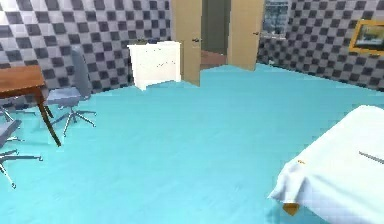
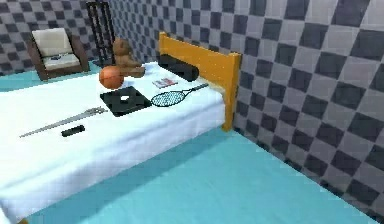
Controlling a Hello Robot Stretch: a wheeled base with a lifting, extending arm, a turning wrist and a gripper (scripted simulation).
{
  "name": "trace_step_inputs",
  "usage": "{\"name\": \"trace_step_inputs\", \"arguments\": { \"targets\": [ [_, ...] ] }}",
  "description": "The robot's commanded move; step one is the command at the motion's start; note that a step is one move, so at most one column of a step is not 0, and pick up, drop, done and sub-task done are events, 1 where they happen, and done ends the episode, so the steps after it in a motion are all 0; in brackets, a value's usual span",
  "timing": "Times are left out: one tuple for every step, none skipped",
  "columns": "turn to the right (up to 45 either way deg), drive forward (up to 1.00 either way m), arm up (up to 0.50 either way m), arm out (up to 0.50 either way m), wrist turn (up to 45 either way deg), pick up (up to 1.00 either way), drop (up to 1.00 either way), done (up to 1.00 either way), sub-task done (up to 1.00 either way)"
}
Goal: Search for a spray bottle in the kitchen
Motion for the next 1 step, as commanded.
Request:
{"name": "trace_step_inputs", "arguments": {
  "targets": [
    [3.0, 0.0, 0.0, 0.0, 0.0, 0.0, 0.0, 0.0, 0.0]
  ]
}}
